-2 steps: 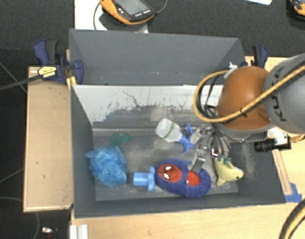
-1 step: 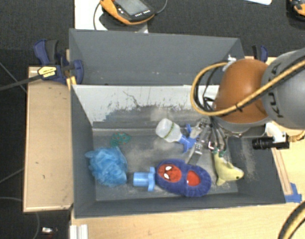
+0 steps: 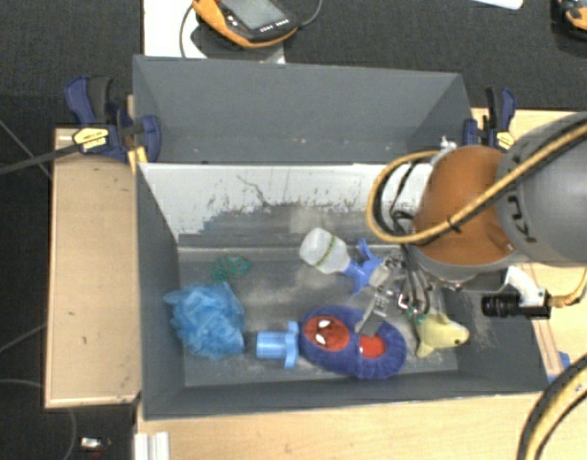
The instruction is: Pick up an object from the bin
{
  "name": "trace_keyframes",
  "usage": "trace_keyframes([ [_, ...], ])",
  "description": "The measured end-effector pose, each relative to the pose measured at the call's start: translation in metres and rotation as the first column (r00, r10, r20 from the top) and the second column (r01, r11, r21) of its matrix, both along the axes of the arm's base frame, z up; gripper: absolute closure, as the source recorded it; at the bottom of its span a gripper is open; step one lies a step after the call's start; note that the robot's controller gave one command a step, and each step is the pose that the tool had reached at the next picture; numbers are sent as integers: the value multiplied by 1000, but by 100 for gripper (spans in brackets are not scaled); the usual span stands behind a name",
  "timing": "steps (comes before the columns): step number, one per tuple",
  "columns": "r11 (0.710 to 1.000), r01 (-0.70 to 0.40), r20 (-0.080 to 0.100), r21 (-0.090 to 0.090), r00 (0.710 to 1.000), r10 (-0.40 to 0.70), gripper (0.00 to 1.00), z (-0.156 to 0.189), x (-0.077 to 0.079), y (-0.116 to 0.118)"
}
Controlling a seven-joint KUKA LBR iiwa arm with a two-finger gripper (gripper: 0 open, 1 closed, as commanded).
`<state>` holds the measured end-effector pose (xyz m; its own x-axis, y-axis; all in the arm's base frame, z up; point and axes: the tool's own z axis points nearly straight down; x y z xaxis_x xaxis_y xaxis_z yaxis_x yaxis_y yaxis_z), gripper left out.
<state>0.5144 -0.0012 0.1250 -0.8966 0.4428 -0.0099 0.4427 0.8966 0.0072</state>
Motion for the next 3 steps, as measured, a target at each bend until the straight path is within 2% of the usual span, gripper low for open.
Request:
trace_keyframes([
  [1, 988, 152, -3, 3, 988, -152, 0, 2, -10, 7],
  [2, 1000, -22, -2, 0, 1000, 22, 0, 5, -20, 5],
  [3, 999, -36, 0, 1, 999, 36, 0, 15, -28, 17],
])
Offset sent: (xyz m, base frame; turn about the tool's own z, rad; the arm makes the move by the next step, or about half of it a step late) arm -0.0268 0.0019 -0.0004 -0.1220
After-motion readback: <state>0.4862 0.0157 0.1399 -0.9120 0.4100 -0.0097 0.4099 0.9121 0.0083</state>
